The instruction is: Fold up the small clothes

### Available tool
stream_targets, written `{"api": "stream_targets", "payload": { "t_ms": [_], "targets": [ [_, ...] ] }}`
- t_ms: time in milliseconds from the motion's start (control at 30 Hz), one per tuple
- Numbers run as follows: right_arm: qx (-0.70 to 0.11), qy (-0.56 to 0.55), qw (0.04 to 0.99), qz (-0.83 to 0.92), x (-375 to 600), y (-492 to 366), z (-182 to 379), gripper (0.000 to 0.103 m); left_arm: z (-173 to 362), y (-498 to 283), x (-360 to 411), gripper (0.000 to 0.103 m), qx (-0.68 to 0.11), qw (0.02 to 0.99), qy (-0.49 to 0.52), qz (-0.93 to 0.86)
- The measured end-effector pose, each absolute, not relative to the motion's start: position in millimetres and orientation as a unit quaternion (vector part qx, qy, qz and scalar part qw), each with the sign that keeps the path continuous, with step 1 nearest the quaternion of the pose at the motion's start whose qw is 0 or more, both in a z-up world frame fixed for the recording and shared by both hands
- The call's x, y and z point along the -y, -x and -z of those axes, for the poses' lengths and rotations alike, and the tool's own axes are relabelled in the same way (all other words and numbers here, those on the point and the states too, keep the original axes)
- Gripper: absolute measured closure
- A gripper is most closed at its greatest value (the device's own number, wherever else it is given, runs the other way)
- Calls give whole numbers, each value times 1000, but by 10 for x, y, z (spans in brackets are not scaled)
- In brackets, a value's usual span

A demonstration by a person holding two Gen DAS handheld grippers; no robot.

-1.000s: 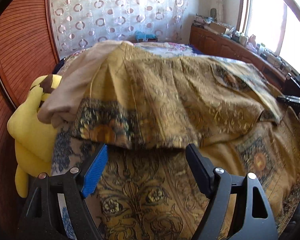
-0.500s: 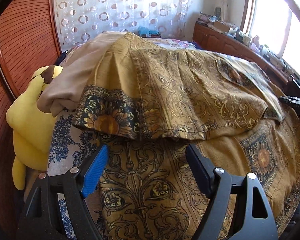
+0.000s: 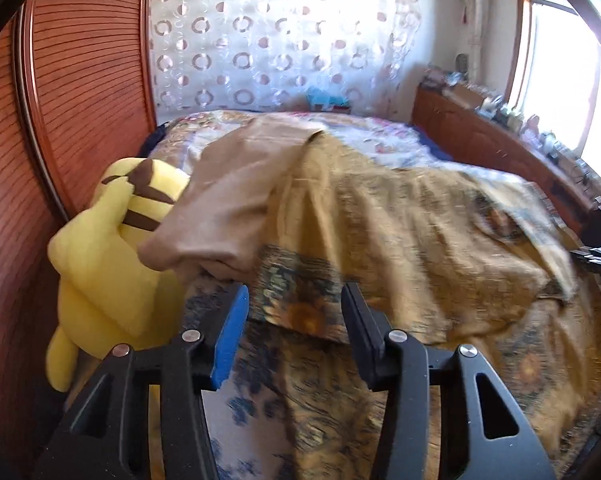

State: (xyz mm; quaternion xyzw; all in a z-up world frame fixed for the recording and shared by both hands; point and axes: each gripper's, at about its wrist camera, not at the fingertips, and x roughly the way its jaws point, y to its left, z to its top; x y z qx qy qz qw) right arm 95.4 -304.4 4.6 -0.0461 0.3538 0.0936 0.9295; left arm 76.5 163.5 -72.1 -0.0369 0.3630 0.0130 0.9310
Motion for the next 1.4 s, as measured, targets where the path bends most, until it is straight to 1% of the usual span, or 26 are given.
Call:
{"api": "stream_targets", "payload": {
  "t_ms": [200,233,267,367,533,600,700,833,867,900,933,967,1000,1167,1400],
  "targets": [
    [-354,46,929,-94,3045,-953,-45,39,893,-922,-1654,53,-396,918,24,-14],
    [-354,46,929,-93,3044,-952,-42,39,896,-918,-1641,56,-396,918,22,-11],
    [-354,46,929,-93,3044,-953,-44,39,891,-909,-1613,70,-394,919,17,-8],
    [-354,46,930,-93,3045,-952,-43,39,839,-869,-1510,95,-382,924,-15,-15],
    [-354,46,930,-93,3044,-950,-42,39,722,-860,-1420,96,-369,929,-26,2],
    [-354,46,930,-93,3044,-950,-41,39,710,-888,-1394,98,-371,928,-29,3],
    [-353,46,930,-93,3045,-947,-39,39,669,-897,-1374,100,-367,930,-15,8],
    [-353,44,930,-92,3047,-937,-44,39,461,-752,-1282,100,-336,941,10,26],
    [-353,42,930,-93,3052,-932,-46,43,408,-709,-1248,100,-328,944,10,29],
    [-350,37,931,-98,3059,-921,-57,58,332,-650,-1209,100,-318,947,11,35],
    [-349,32,930,-112,3059,-913,-62,68,285,-615,-1178,100,-312,949,12,38],
    [-351,29,927,-129,3045,-903,-69,88,221,-568,-1143,100,-303,952,13,43],
    [-348,32,927,-133,3029,-884,-84,98,153,-524,-1116,100,-294,954,16,48],
    [-313,27,938,-146,3077,-708,-309,101,-24,-393,-1027,100,-274,959,24,63],
    [-263,21,950,-168,3257,-291,-700,101,-148,-45,-1079,100,-252,962,62,83]
  ]
}}
